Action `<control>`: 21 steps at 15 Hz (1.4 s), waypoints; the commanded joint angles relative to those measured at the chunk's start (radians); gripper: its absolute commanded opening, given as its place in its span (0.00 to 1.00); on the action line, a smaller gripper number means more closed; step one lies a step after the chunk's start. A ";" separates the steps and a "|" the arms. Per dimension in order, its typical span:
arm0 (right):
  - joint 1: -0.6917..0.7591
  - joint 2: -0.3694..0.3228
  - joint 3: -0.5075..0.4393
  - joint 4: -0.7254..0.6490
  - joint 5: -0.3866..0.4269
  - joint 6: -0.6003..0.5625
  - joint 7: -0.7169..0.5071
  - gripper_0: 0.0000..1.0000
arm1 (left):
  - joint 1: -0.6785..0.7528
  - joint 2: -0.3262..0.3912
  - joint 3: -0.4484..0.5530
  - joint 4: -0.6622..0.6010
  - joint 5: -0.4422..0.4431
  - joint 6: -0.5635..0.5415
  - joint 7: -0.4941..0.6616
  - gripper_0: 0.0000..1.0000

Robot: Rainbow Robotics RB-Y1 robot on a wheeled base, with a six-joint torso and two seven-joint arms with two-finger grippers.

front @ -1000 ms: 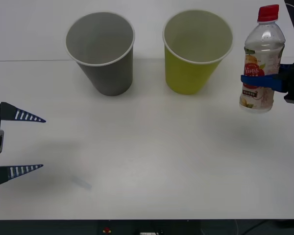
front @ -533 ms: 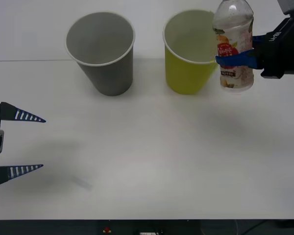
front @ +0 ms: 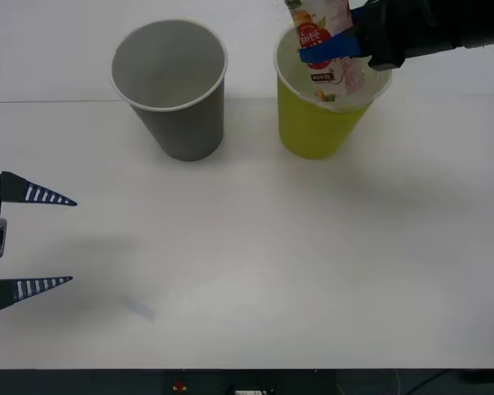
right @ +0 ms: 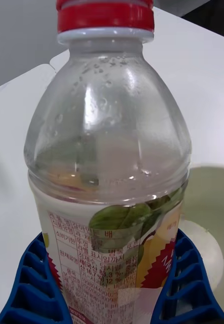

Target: Put the can into the green bin and the plastic bottle into the gray bin

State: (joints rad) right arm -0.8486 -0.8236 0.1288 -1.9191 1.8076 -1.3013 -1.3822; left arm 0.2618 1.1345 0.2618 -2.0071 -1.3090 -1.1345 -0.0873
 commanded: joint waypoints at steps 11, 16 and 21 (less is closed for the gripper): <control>-0.409 0.390 0.232 0.514 0.269 0.019 0.061 0.00 | 0.000 0.000 0.000 0.000 0.000 0.000 0.000 1.00; -0.475 0.478 0.319 0.661 0.297 0.191 0.088 0.00 | 0.000 0.000 0.000 0.000 0.000 0.000 0.000 1.00; -0.491 0.517 0.394 0.739 0.312 0.316 0.091 0.00 | 0.000 0.000 0.000 0.000 0.000 0.000 0.000 1.00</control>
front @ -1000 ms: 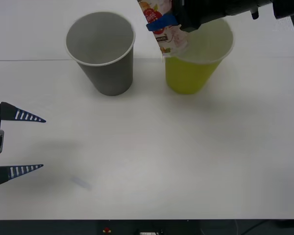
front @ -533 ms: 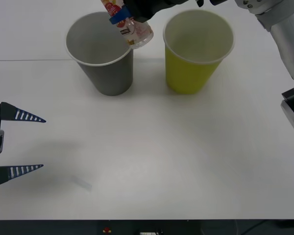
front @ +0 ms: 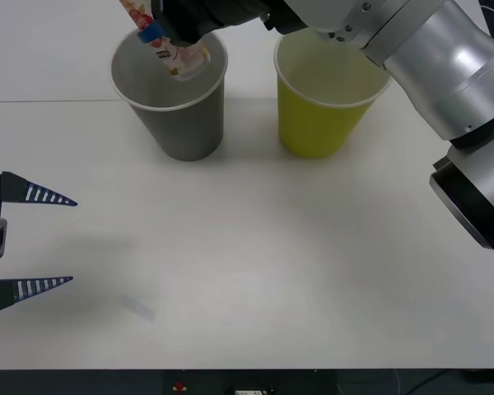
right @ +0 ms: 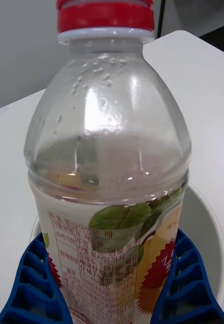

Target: Put the can into the green bin and the plastic bottle into the gray bin

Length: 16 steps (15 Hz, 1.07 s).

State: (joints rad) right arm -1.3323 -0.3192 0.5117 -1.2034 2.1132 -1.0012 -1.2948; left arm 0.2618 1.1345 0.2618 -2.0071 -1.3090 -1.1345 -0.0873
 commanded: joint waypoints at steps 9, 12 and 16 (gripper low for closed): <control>-0.016 0.023 0.014 0.048 -0.001 0.022 0.008 1.00 | 0.000 0.000 0.000 0.000 0.000 0.000 0.000 1.00; -0.016 0.011 0.001 0.048 -0.004 0.019 0.008 1.00 | 0.000 0.000 0.000 0.000 0.000 0.000 0.000 1.00; 0.001 -0.041 -0.098 -0.018 -0.018 -0.128 0.031 1.00 | 0.000 0.000 0.000 0.000 0.000 0.000 0.000 1.00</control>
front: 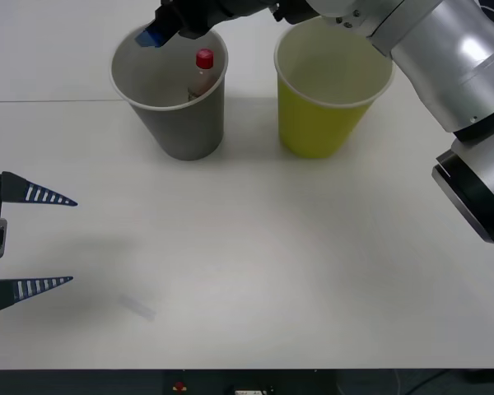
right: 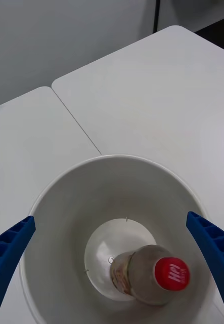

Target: Put the can into the green bin and the plastic bottle into the gray bin

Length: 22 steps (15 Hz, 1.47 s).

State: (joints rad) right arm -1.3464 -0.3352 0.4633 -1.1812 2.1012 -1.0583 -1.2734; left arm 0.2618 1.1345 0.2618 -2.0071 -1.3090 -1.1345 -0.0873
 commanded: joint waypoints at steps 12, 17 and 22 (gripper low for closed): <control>0.457 -0.334 -0.365 -0.598 -0.239 -0.318 0.155 1.00 | 0.000 0.000 0.000 0.000 0.000 0.000 0.000 1.00; 0.731 -0.410 -0.522 -0.847 -0.331 -0.319 0.233 1.00 | 0.000 0.000 0.000 0.000 0.000 0.000 0.000 1.00; 0.949 -0.412 -0.664 -0.885 -0.451 -0.333 0.488 1.00 | 0.000 0.000 0.000 0.000 0.000 0.000 0.000 1.00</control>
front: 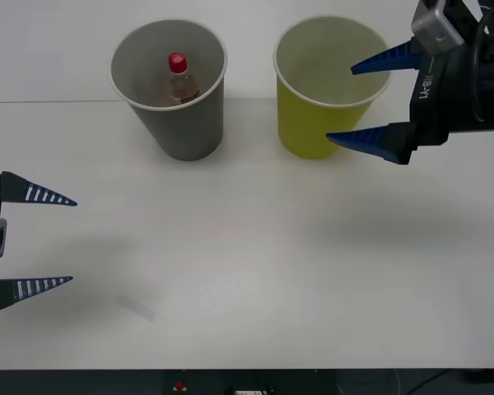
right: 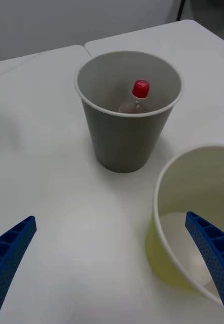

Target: Put the can into the green bin and the plastic bottle into the gray bin

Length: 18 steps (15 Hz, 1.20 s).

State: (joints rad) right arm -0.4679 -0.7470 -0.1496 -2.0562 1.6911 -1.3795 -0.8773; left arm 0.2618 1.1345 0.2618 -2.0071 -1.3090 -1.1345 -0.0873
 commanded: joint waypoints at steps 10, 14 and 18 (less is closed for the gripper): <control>0.342 0.000 -0.309 -0.005 -0.139 -0.191 0.449 1.00 | 0.000 0.000 0.000 0.000 0.000 0.000 0.000 1.00; 0.419 -0.003 -0.351 0.044 -0.145 -0.191 0.584 1.00 | 0.000 0.000 0.000 0.000 0.000 0.000 0.000 1.00; 0.495 -0.020 -0.387 0.085 -0.185 -0.191 0.675 1.00 | 0.000 0.000 0.000 0.000 0.000 0.000 0.000 1.00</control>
State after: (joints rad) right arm 0.0133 -0.7634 -0.5314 -1.9739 1.5146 -1.5709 -0.2091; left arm 0.2618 1.1345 0.2618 -2.0071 -1.3090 -1.1345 -0.0873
